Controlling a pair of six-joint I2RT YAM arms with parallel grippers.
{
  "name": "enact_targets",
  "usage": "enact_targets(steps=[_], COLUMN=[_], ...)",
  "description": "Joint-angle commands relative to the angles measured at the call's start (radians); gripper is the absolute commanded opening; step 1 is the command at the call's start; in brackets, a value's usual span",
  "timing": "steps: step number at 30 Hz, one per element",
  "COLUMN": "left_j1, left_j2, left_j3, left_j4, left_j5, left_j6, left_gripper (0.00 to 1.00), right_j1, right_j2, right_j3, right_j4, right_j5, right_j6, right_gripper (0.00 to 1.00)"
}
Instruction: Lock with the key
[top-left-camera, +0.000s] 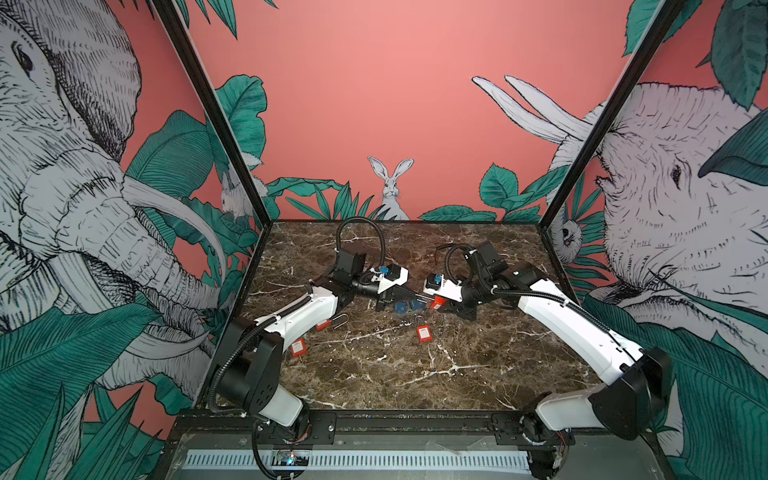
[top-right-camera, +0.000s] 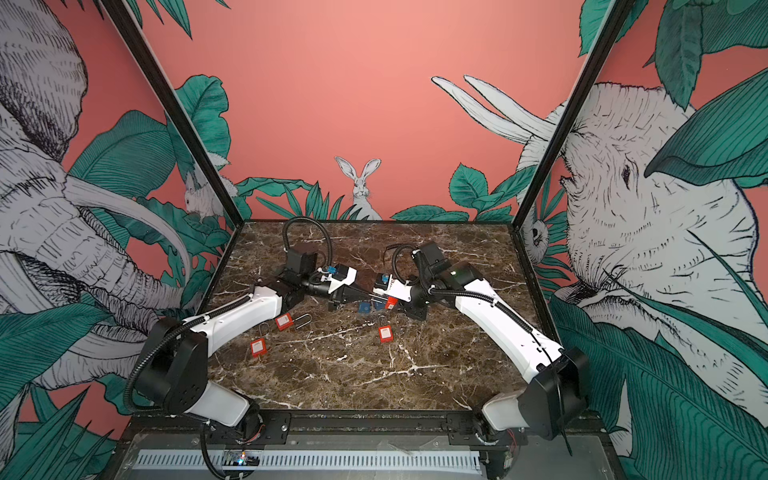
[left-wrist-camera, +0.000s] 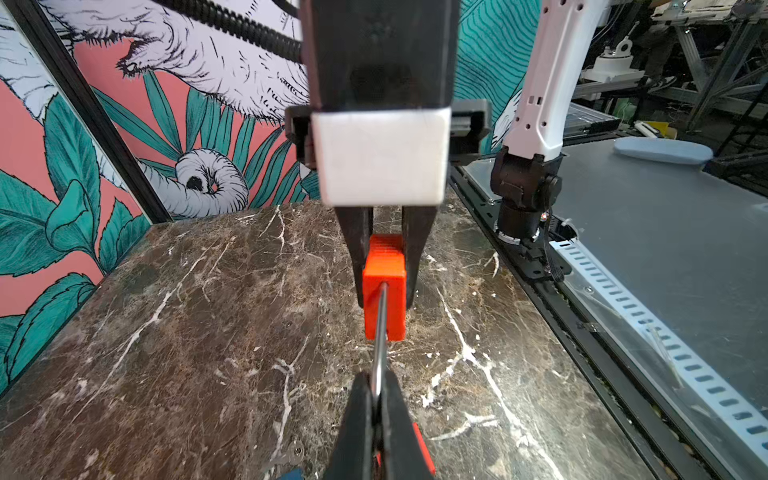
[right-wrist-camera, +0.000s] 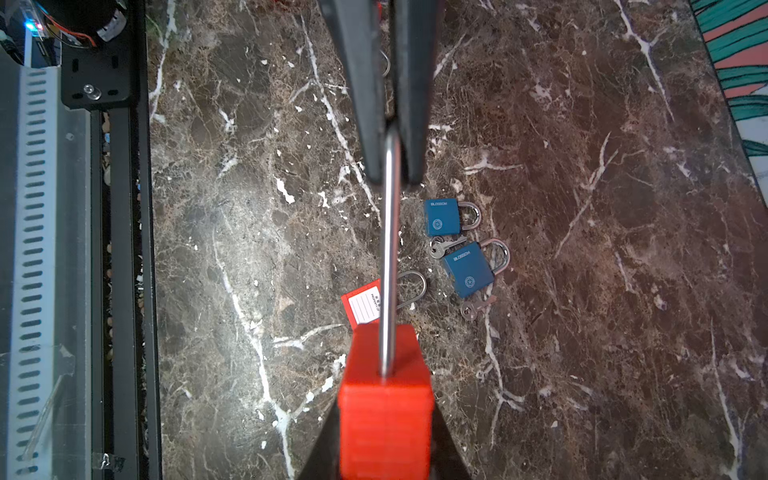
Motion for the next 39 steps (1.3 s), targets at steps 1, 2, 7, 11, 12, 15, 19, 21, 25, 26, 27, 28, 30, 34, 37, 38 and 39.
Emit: enact_targets(steps=[1, 2, 7, 11, 12, 15, 19, 21, 25, 26, 27, 28, 30, 34, 37, 38, 39], left_j1=[-0.007, -0.009, -0.007, -0.009, -0.009, -0.009, -0.015, -0.018, -0.021, -0.022, -0.024, -0.026, -0.031, -0.042, -0.048, -0.047, -0.050], left_j2=[-0.010, -0.012, -0.040, -0.046, -0.043, -0.032, -0.015, -0.010, 0.000, 0.002, 0.004, 0.006, 0.010, 0.024, 0.036, 0.038, 0.042], left_j3=[0.006, 0.006, 0.034, 0.080, 0.089, 0.104, 0.108, 0.112, 0.123, 0.125, 0.128, 0.128, 0.130, 0.138, 0.147, 0.149, 0.151], left_j4=[-0.016, -0.031, -0.210, -0.357, -0.379, -0.389, -0.365, -0.368, -0.394, -0.403, -0.413, -0.414, -0.411, -0.410, -0.421, -0.423, -0.425], left_j5=[0.028, 0.019, -0.094, -0.156, -0.157, -0.148, -0.127, -0.114, -0.069, -0.057, -0.051, -0.050, -0.051, -0.058, -0.069, -0.070, -0.072], left_j6=[0.027, 0.039, 0.178, 0.281, 0.296, 0.295, 0.264, 0.263, 0.271, 0.276, 0.285, 0.284, 0.282, 0.276, 0.281, 0.281, 0.279], left_gripper=[0.00, 0.00, 0.22, 0.32, 0.32, 0.32, 0.30, 0.29, 0.27, 0.27, 0.27, 0.27, 0.28, 0.29, 0.26, 0.24, 0.21], right_j1=[-0.001, -0.001, -0.011, -0.017, -0.018, -0.017, -0.018, -0.017, -0.018, -0.018, -0.018, -0.017, -0.018, -0.018, -0.018, -0.018, -0.018], right_j2=[-0.001, 0.001, -0.001, -0.003, -0.001, 0.008, 0.014, 0.012, 0.011, 0.013, 0.014, 0.016, 0.021, 0.027, 0.025, 0.022, 0.021], right_j3=[0.002, 0.003, 0.005, 0.011, 0.015, 0.027, 0.028, 0.028, 0.027, 0.027, 0.028, 0.028, 0.027, 0.057, 0.056, 0.055, 0.054], right_j4=[-0.018, -0.026, -0.048, -0.064, -0.071, -0.088, -0.090, -0.083, -0.074, -0.073, -0.072, -0.071, -0.070, -0.073, -0.069, -0.068, -0.067], right_j5=[-0.031, -0.031, -0.018, -0.011, -0.010, -0.009, -0.009, -0.010, -0.007, -0.006, -0.006, -0.005, -0.005, -0.001, 0.000, 0.000, -0.001], right_j6=[-0.027, -0.032, -0.045, -0.054, -0.059, -0.066, -0.065, -0.062, -0.060, -0.059, -0.059, -0.058, -0.060, -0.059, -0.060, -0.062, -0.061], right_gripper=[0.13, 0.10, 0.05, 0.04, 0.04, 0.03, 0.03, 0.03, 0.03, 0.03, 0.03, 0.03, 0.03, 0.03, 0.03, 0.03, 0.03])
